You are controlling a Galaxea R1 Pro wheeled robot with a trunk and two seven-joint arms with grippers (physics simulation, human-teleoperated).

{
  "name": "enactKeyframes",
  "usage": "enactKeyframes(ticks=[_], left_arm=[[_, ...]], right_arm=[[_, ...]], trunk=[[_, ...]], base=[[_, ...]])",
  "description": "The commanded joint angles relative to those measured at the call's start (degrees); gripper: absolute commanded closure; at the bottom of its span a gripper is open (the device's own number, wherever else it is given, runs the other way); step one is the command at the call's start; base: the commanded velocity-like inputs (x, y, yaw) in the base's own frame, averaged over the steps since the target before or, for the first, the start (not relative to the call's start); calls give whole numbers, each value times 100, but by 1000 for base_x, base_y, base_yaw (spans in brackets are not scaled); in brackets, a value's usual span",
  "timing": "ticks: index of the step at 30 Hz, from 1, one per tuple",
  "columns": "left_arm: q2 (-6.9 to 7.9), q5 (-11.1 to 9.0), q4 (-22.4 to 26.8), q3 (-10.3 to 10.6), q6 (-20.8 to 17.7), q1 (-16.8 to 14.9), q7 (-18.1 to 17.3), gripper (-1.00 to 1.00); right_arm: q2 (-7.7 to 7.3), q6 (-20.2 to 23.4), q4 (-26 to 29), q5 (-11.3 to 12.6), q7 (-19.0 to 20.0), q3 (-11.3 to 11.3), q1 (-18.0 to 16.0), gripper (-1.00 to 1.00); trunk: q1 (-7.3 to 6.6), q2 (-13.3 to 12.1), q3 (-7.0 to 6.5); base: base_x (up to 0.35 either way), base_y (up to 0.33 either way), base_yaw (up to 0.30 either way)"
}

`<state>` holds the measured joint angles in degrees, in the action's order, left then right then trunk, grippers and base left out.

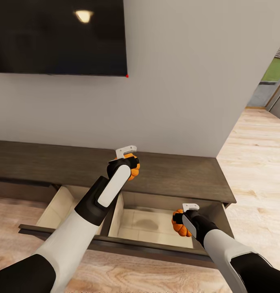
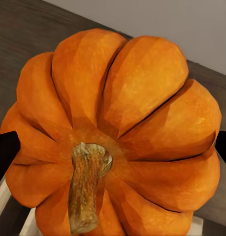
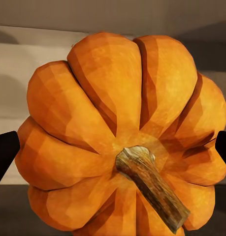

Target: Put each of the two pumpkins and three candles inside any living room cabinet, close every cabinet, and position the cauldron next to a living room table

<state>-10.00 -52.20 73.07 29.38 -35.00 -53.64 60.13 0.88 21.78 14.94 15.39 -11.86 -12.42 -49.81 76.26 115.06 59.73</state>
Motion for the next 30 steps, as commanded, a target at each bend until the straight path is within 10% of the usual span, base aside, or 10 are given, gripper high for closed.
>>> enactKeyframes(ticks=[1,30], left_arm=[[0,-21,5,5,-34,-4,52,100],[0,-19,14,15,-34,-6,52,100]], right_arm=[[-5,29,11,57,-44,-50,-2,100],[-15,-1,10,54,-35,-55,-2,100]], trunk=[[-1,2,14],[-1,2,246]], base=[[0,0,0],[26,1,0]])
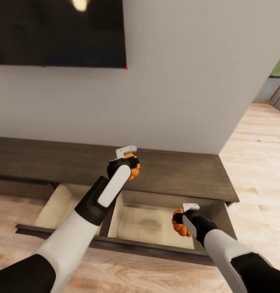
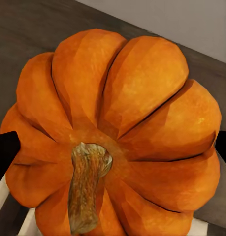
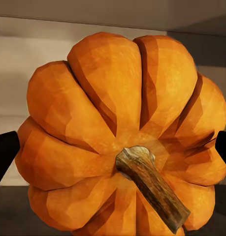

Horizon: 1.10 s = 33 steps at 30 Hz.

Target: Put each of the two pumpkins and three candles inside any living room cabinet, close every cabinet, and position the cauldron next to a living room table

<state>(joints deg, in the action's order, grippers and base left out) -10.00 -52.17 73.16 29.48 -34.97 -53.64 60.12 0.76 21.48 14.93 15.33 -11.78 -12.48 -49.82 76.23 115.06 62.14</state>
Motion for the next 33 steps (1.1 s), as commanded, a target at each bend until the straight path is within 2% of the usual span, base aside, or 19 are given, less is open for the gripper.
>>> enactKeyframes(ticks=[1,13,18,33], left_arm=[[0,-21,5,5,-36,-5,52,100],[0,-54,-4,5,-34,-3,52,100],[0,-373,-38,5,-28,-5,66,100],[0,-391,-37,5,-27,-4,70,100]], right_arm=[[-5,27,9,59,-44,-51,-2,100],[3,15,-31,58,-15,-63,-2,100],[3,14,-42,58,-25,-62,-2,100],[3,14,-42,58,-44,-62,-2,100]], trunk=[[2,2,5],[2,2,5],[2,2,5],[331,603,274]], base=[[132,3,0],[15,0,0],[0,0,0],[0,0,0]])
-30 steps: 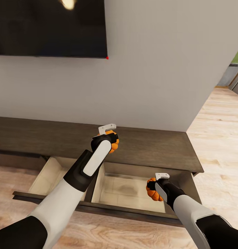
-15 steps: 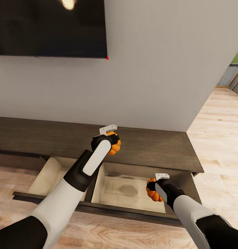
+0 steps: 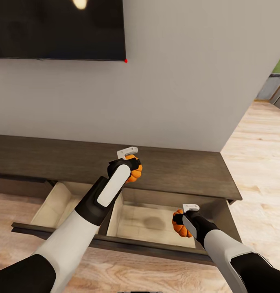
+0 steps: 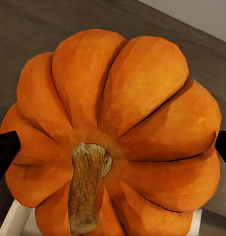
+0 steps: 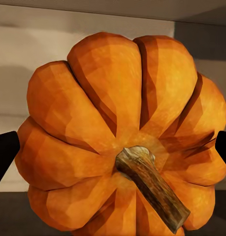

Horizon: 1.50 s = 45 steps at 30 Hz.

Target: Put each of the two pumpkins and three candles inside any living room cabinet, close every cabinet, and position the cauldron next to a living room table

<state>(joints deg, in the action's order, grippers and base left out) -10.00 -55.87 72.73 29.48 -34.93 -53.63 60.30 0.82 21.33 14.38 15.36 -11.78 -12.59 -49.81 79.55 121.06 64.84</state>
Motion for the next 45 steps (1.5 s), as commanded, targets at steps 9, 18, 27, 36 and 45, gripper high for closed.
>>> enactKeyframes(ticks=[9,18,27,36,45], left_arm=[[0,-13,33,5,-31,-6,52,100],[0,-12,39,5,-31,-7,52,100],[0,-6,39,-3,-31,-6,52,100],[0,-3,39,-4,-31,-6,49,100],[0,-3,39,-4,-31,-6,44,100]], right_arm=[[-3,27,18,55,-52,-56,-2,-100],[-3,22,34,55,-44,-53,-2,-100],[-11,23,110,55,-42,-51,-2,-100],[-11,262,832,57,-52,-51,34,-100],[-11,343,1014,61,-53,-51,66,-100]], trunk=[[0,4,5],[0,4,5],[0,4,5],[0,4,5],[0,4,5]], base=[[0,0,0],[0,0,0],[0,0,0],[0,0,0],[0,0,0]])
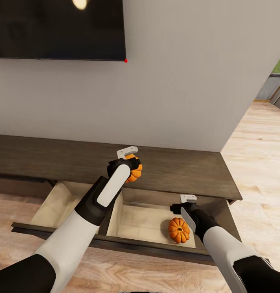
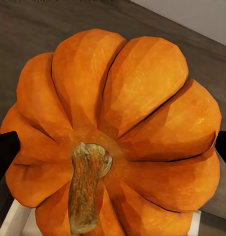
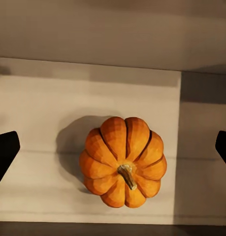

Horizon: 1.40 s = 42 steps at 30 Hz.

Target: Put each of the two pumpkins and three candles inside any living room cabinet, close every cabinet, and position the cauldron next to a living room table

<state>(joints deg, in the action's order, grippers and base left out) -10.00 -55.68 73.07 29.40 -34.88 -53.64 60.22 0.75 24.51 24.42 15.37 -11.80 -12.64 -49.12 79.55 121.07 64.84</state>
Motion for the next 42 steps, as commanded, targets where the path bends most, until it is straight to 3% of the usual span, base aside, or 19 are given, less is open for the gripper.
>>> enactKeyframes(ticks=[1,11,17,26,37,42], left_arm=[[0,-22,5,4,-36,-6,55,100],[0,-19,5,4,-36,-6,54,100],[0,-17,14,6,-36,-3,53,100],[0,-21,14,6,-36,-5,52,100],[0,-22,14,5,-36,-3,53,100],[0,-22,14,11,-36,-1,58,100]], right_arm=[[-5,36,13,61,-50,-46,-2,-100],[0,226,10,63,-45,-50,-1,-100],[4,643,106,67,-41,-43,-1,-100],[-3,855,317,77,-41,-42,27,-100],[-13,1762,1938,62,-50,-30,842,-100],[-14,1850,2107,62,-56,-28,909,-100]], trunk=[[-1,2,4],[-1,2,4],[-1,2,4],[-1,2,4],[-1,2,4],[-1,2,4]], base=[[0,0,0],[0,0,0],[0,0,0],[0,0,0],[0,0,0],[0,0,0]])
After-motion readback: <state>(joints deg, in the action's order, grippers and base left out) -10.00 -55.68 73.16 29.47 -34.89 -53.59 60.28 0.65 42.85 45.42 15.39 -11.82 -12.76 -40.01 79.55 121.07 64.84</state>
